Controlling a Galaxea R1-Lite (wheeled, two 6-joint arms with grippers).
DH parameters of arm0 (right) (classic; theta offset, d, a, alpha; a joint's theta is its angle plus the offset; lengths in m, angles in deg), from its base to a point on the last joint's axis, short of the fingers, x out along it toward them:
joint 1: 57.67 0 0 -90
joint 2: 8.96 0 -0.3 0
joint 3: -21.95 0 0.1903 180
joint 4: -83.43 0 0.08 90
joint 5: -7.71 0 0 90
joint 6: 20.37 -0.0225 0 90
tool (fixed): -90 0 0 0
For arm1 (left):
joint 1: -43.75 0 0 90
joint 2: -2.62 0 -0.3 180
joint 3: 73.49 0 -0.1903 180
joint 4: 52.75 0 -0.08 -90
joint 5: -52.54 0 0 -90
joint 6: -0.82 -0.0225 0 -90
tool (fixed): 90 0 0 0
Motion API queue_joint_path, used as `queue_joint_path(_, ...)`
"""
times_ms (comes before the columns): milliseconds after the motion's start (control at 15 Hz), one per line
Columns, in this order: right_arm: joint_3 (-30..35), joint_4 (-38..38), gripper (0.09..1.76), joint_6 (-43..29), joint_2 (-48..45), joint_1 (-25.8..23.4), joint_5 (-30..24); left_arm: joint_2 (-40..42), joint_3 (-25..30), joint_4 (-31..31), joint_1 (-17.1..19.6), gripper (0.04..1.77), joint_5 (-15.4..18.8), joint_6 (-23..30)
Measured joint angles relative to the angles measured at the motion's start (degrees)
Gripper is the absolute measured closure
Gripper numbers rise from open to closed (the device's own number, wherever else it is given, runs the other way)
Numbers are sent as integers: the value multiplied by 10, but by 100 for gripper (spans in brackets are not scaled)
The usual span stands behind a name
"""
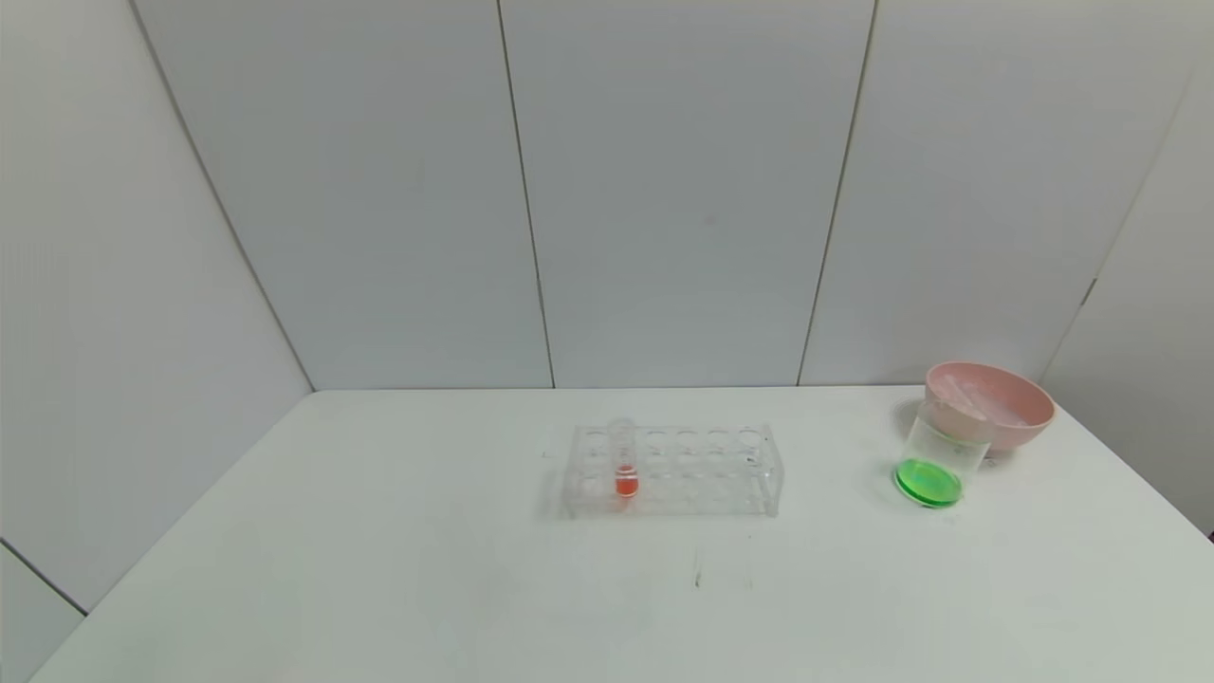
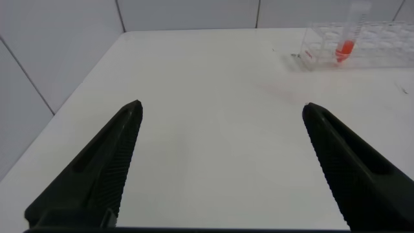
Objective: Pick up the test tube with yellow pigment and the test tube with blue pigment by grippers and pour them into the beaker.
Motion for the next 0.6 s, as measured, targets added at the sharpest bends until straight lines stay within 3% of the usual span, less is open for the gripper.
queue_joint_path(133, 50, 1, 15, 54, -24, 1, 61, 0, 0, 0, 0, 5, 0, 0)
queue_joint_path(267, 107, -14, 15, 78, -35, 2, 89, 0, 0, 0, 0, 5, 0, 0)
queue_joint_path(533, 139, -206, 14, 77, -41, 1, 125, 0, 0, 0, 0, 5, 0, 0)
queue_joint_path(600, 140, -229, 14, 47, -41, 1, 136, 0, 0, 0, 0, 5, 0, 0)
